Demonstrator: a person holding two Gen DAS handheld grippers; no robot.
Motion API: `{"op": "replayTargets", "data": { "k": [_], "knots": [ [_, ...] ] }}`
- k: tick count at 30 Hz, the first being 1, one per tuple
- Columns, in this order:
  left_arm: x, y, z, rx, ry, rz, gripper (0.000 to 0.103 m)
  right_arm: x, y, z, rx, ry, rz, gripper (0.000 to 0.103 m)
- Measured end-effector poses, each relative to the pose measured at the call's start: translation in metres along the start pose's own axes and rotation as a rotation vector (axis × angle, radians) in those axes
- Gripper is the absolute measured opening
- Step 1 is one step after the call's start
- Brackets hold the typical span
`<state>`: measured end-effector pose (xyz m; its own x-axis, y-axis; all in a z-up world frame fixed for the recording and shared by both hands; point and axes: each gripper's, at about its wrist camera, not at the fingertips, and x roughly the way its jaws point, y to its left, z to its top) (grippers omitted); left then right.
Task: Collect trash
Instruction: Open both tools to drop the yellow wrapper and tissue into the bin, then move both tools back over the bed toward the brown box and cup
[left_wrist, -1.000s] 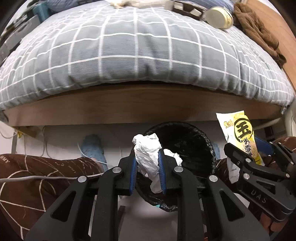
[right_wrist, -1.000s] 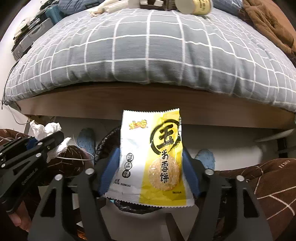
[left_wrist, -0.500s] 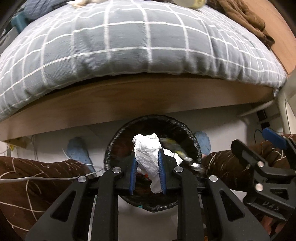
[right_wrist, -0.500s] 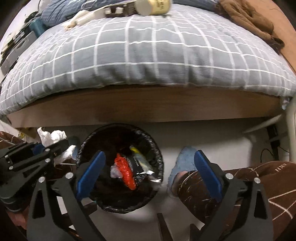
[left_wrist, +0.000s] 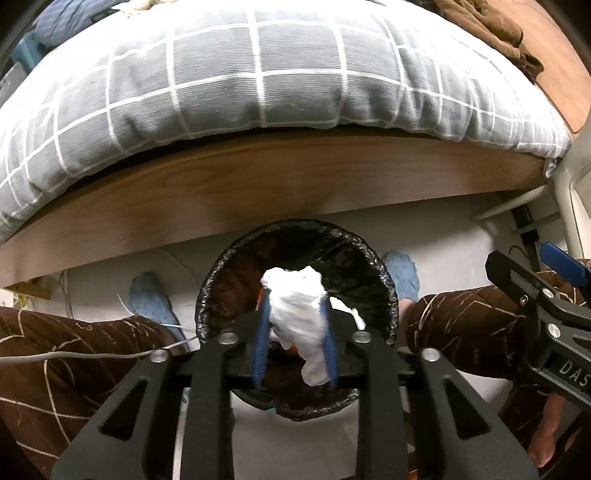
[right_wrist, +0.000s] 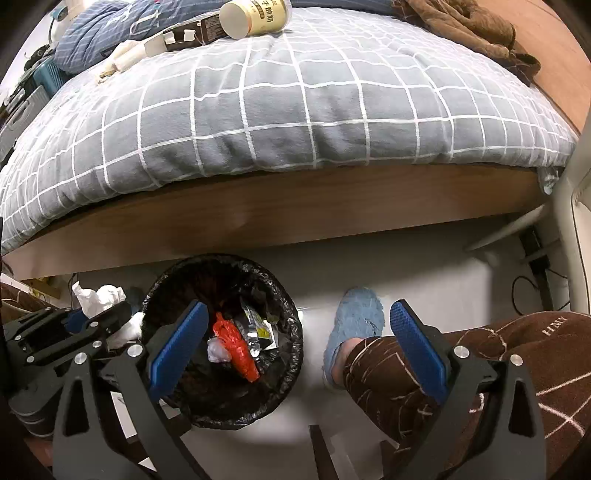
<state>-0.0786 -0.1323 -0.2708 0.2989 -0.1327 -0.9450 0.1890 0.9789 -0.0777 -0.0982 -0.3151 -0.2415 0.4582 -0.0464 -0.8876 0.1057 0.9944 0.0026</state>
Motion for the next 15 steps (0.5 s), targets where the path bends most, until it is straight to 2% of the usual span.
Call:
{"op": "replayTargets", "data": {
  "k": [3,7,9,15],
  "knots": [
    [-0.002,0.007,-0.001,-0.017,-0.011,0.018,0.047,-0.001,0.003,0.000,-0.004,-0.004,0.001,0.095],
    [-0.009,0.016,-0.001,-0.038,-0.025,0.029,0.056,-0.005,0.007,0.002,-0.010,-0.011,0.014,0.095],
    [-0.017,0.022,0.001,-0.054,-0.042,0.027,0.066,-0.009,0.011,0.004,-0.019,-0.023,0.015,0.095],
    [-0.044,0.030,0.007,-0.075,-0.105,0.042,0.083,-0.024,0.017,0.014,-0.028,-0.064,0.023,0.095]
  ]
}}
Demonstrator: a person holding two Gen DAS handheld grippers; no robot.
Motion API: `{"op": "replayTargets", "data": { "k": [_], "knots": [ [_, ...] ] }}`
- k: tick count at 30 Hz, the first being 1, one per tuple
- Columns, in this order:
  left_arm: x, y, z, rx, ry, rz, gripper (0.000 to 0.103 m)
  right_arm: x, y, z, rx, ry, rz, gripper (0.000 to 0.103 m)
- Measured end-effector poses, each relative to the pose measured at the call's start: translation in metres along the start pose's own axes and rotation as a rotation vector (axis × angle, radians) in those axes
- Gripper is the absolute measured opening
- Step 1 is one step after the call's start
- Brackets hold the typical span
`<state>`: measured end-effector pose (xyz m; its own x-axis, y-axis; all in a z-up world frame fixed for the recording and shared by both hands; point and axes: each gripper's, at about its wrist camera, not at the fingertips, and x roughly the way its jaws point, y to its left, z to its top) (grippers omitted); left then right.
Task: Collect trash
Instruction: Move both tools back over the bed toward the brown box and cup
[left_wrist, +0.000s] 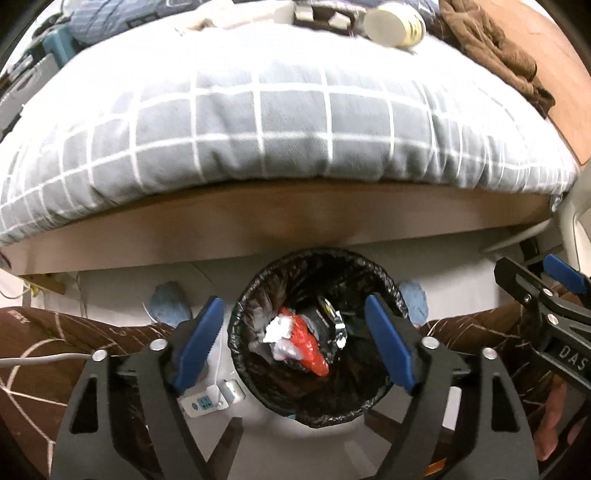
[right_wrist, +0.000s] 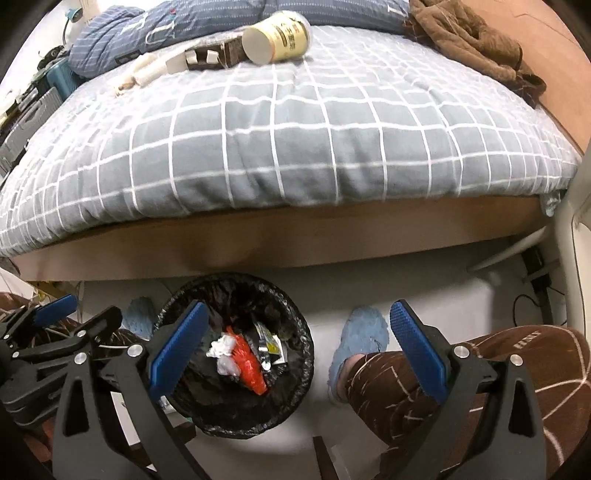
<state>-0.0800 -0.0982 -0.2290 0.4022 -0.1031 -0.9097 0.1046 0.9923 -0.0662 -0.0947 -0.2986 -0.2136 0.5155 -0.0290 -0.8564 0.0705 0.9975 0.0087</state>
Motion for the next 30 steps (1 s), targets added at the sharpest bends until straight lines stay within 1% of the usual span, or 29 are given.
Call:
{"op": "replayTargets", "data": {
  "k": [1,3,7,19,25,30],
  "knots": [
    [-0.004,0.001,0.001,-0.002,-0.011,0.003,0.085,-0.003,0.001,0.003,0.000,-0.009,0.005,0.095],
    [-0.015,0.002,0.005,-0.002,-0.040,0.019,0.092,-0.008,0.004,0.008,-0.006,-0.026,0.008,0.095],
    [-0.033,0.004,0.014,0.015,-0.096,0.050,0.097,-0.017,0.009,0.016,-0.020,-0.054,0.013,0.095],
    [-0.067,0.018,0.039,-0.003,-0.162,0.072,0.097,-0.050,0.010,0.045,-0.031,-0.141,0.019,0.095],
    [-0.092,0.025,0.067,-0.018,-0.211,0.080,0.097,-0.066,0.006,0.070,-0.029,-0.188,0.018,0.095],
    [-0.103,0.032,0.090,-0.026,-0.237,0.094,0.097,-0.071,0.005,0.091,-0.027,-0.209,0.020,0.095]
  ]
}}
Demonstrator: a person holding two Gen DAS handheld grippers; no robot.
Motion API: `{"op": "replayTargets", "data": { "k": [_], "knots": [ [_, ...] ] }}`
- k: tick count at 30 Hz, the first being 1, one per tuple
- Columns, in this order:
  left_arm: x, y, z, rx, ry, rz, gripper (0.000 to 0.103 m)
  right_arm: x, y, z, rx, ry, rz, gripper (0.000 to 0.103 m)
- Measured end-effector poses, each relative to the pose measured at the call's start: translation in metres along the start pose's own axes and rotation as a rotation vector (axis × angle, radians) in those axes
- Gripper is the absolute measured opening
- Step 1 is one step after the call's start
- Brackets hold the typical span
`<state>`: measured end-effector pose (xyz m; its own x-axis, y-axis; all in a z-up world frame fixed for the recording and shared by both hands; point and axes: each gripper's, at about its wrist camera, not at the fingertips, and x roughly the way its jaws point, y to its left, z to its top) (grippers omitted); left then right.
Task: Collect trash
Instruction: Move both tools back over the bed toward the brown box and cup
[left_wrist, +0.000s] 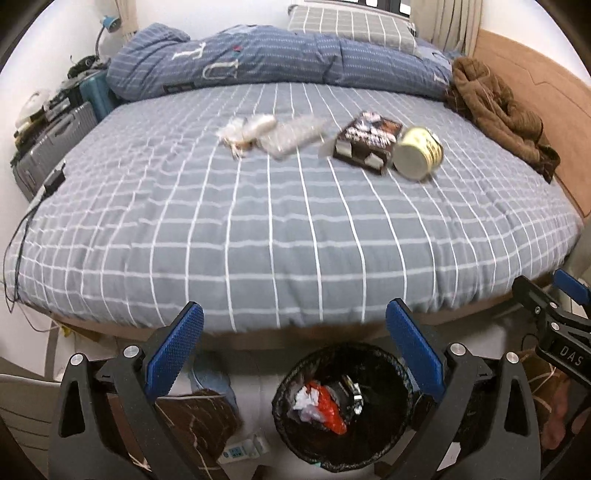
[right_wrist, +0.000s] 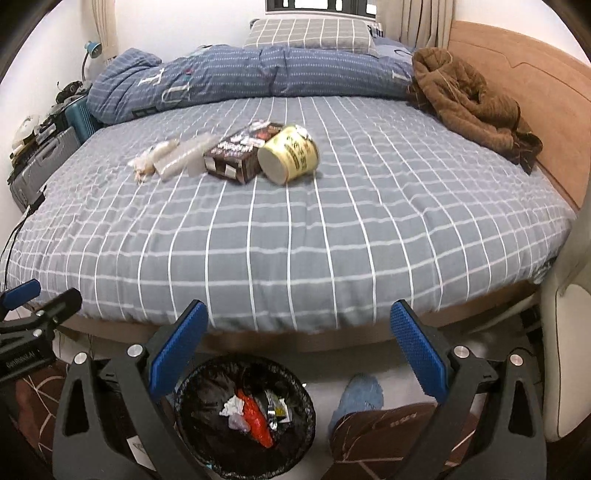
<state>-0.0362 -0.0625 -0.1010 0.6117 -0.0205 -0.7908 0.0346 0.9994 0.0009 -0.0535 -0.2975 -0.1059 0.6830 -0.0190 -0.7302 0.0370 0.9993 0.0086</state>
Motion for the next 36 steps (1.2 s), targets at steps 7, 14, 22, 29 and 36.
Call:
{"op": "replayTargets", "data": {
  "k": [7,14,22,29,36],
  "knots": [
    [-0.003,0.008,0.033,0.002,-0.031,0.021,0.097,0.005,0.003,0.031,-0.008,-0.025,0.000,0.095],
    [-0.002,0.014,0.073,0.003,-0.065,0.031,0.097,0.014,0.002,0.063,-0.011,-0.044,-0.001,0.095],
    [0.011,0.012,0.115,0.015,-0.087,0.034,0.097,0.030,0.001,0.096,-0.027,-0.057,-0.005,0.095],
    [0.038,0.014,0.151,0.008,-0.076,0.021,0.097,0.050,0.003,0.122,-0.050,-0.060,-0.012,0.095],
    [0.072,0.008,0.188,0.043,-0.072,0.032,0.097,0.084,-0.003,0.145,-0.062,-0.050,-0.013,0.095]
  ]
}}
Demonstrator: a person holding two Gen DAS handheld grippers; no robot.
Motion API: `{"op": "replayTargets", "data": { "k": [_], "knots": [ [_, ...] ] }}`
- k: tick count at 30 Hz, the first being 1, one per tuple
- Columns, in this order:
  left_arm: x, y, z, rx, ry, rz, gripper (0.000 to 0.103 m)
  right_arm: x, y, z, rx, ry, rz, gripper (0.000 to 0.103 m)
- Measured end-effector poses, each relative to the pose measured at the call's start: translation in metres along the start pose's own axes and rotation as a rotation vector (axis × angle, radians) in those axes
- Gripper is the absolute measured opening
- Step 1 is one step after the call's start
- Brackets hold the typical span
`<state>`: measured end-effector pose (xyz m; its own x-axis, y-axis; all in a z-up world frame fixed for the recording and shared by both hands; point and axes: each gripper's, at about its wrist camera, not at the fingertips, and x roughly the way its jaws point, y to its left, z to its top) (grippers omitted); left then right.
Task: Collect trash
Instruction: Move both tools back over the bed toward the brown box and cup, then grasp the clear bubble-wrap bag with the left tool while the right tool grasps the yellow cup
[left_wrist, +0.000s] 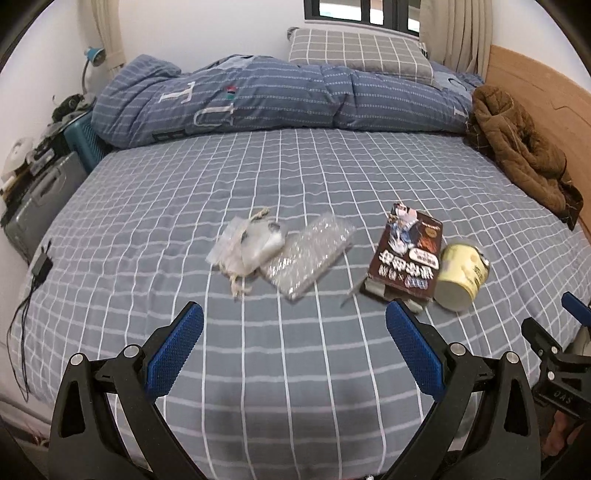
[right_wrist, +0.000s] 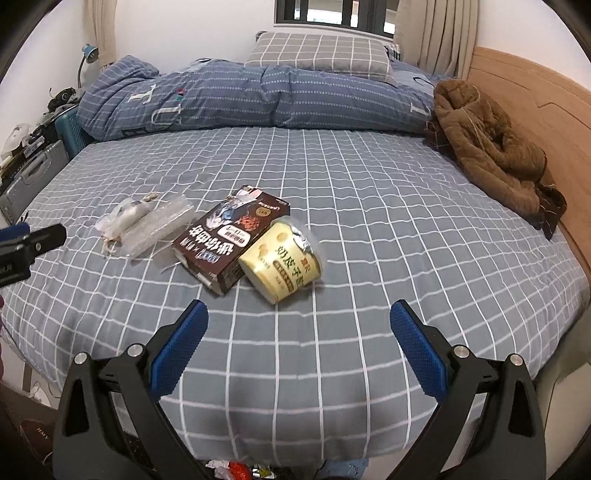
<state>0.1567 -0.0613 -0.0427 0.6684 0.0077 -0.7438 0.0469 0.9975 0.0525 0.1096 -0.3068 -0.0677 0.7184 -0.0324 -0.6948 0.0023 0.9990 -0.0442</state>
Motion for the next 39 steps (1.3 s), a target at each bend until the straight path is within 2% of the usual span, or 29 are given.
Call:
{"op": "replayTargets", "data": {
  "k": [10,14,25,31,35,39],
  "knots": [
    [0.072,-0.014,0.044,0.037,0.034,-0.004,0.097,0.053,-0.009,0.019,-0.032,0.026,0.013,0.095],
    [0.109,-0.023,0.057,0.071,0.074,-0.027,0.096,0.066,-0.008,0.027,-0.076,0.015,0.037,0.095],
    [0.188,-0.046,0.078,0.232,0.178,-0.091,0.094,0.096,-0.005,0.034,-0.171,0.042,0.170,0.095],
    [0.209,-0.046,0.078,0.264,0.220,-0.115,0.091,0.111,-0.004,0.031,-0.198,0.063,0.196,0.095],
    [0.218,-0.046,0.073,0.278,0.247,-0.121,0.085,0.115,-0.004,0.030,-0.206,0.069,0.215,0.095],
    [0.220,-0.045,0.070,0.279,0.256,-0.129,0.079,0.118,-0.001,0.028,-0.224,0.071,0.228,0.088]
  ]
}}
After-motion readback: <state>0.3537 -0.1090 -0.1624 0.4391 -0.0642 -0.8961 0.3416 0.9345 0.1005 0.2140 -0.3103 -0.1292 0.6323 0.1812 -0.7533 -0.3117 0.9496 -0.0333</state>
